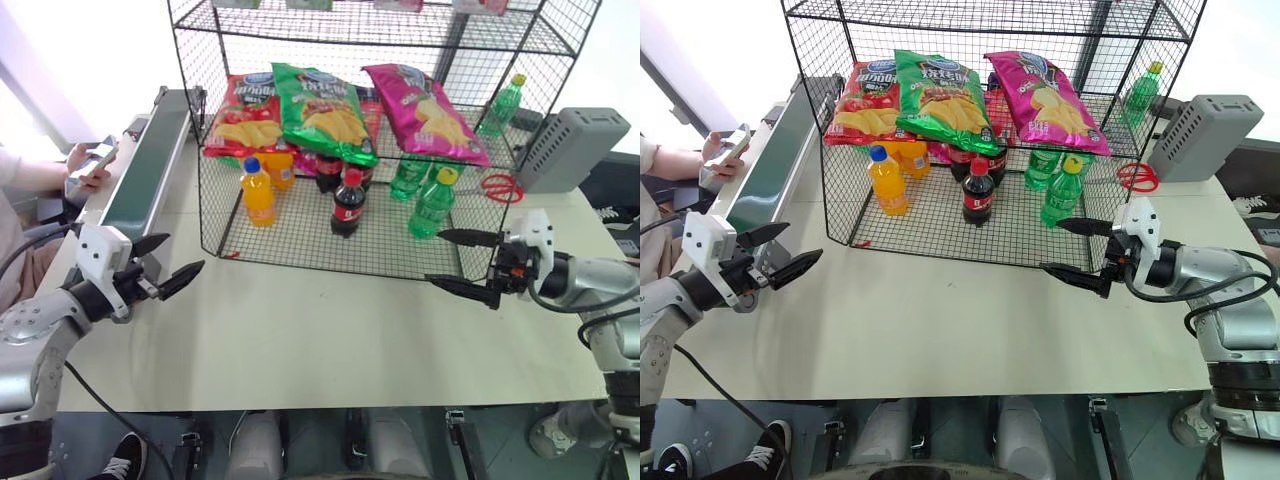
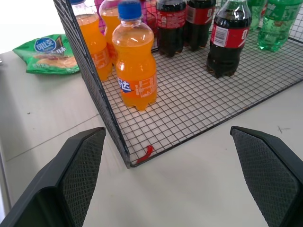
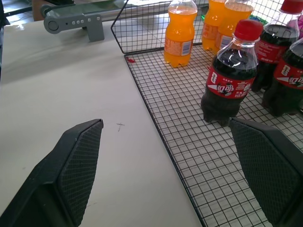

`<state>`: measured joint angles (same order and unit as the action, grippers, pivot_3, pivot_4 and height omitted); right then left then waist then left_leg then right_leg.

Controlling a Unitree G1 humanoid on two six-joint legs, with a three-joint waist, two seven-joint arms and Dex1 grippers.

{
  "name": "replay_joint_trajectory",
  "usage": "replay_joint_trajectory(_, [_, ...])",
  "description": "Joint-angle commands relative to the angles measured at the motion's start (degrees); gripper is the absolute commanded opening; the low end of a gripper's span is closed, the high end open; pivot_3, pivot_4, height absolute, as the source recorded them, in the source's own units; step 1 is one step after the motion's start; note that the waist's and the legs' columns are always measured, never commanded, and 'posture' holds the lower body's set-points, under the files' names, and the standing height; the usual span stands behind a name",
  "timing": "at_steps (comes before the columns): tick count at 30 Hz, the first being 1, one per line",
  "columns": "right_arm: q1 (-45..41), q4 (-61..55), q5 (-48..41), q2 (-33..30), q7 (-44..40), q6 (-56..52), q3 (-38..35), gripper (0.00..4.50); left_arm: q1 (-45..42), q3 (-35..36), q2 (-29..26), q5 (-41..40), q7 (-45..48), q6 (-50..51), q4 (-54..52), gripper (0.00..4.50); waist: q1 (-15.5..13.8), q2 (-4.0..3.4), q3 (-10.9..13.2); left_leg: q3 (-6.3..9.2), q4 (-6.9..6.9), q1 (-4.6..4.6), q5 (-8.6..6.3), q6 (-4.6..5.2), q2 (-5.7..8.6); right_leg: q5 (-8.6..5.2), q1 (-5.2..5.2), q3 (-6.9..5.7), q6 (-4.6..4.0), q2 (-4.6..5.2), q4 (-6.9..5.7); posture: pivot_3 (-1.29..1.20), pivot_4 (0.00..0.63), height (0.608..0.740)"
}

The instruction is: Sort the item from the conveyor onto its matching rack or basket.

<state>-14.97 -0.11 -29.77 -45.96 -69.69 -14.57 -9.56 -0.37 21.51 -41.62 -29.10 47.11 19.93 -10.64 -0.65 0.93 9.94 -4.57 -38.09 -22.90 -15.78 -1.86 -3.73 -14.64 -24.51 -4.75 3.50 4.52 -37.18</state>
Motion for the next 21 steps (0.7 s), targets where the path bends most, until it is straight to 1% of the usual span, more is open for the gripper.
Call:
replay_joint_trajectory(1, [-1.1, -0.4, -0.2, -0.2, -0.1, 0.5, -0.8, 4.41, 0.4, 1.7, -0.2, 0.0, 0.4, -2.2, -0.9, 4.5, 0.0, 0.0, 0.0, 0.0, 0.0, -0.01, 0.0, 0.0, 0.0, 0.0, 0.0, 0.0, 0.0, 0.0, 0.0, 0.0, 0.15, 0.74])
replay_joint_trajectory(5, [-0.7, -0.3, 0.2, -0.2, 0.0, 0.9, -1.0, 4.41, 0.5, 1.6, -0.1, -0.7, 1.1, -2.8, -1.1, 4.5, 0.0, 0.0, 0.0, 0.0, 0.0, 0.0, 0.0, 0.0, 0.0, 0.0, 0.0, 0.0, 0.0, 0.0, 0.0, 0.0, 0.15, 0.74])
replay_joint_trajectory(8, [-0.9, -0.1, 0.5, -0.2, 0.0, 1.1, -0.9, 4.41, -0.2, 0.7, -0.6, 0.9, 0.6, -3.2, -0.2, 4.5, 0.0, 0.0, 0.0, 0.0, 0.0, 0.0, 0.0, 0.0, 0.0, 0.0, 0.01, 0.0, 0.0, 0.0, 0.0, 0.0, 0.15, 0.74])
replay_joint_trajectory(21, [-1.5, -0.4, 1.0, 0.1, 0.5, 1.6, -1.0, 4.41, -1.2, 0.4, 0.0, 0.3, 1.8, -3.1, 0.7, 4.5, 0.0, 0.0, 0.0, 0.0, 0.0, 0.01, 0.0, 0.0, 0.0, 0.0, 0.01, 0.0, 0.0, 0.0, -0.01, 0.0, 0.15, 0.74])
